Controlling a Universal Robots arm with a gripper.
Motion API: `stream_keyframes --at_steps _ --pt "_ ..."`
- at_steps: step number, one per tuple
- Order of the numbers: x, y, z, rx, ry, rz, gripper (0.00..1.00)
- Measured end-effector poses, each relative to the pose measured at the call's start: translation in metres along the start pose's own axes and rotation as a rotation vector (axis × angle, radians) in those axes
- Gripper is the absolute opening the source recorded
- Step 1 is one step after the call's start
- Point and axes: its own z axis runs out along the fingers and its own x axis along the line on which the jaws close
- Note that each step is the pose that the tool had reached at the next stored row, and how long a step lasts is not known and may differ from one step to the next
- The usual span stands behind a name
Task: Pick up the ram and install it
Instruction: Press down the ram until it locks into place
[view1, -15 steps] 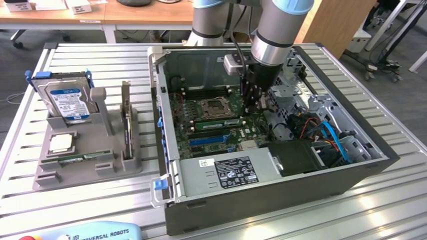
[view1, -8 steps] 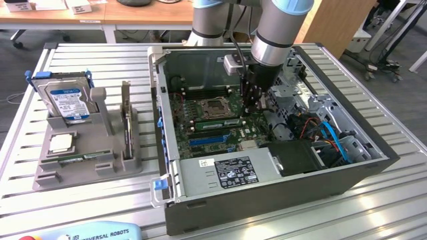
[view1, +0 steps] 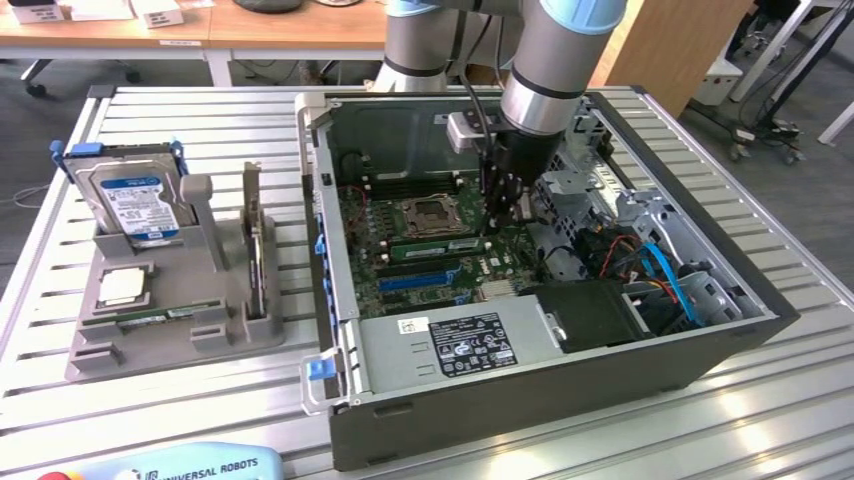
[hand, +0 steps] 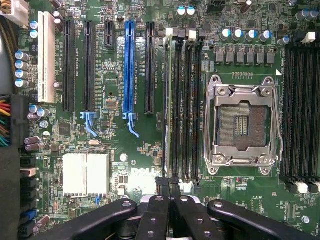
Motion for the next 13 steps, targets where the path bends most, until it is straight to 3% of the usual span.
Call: stream_keyframes --at_steps 13 --pt "-0.0001 0.0 0.0019 0.0002 -0.0007 0.0 0.1"
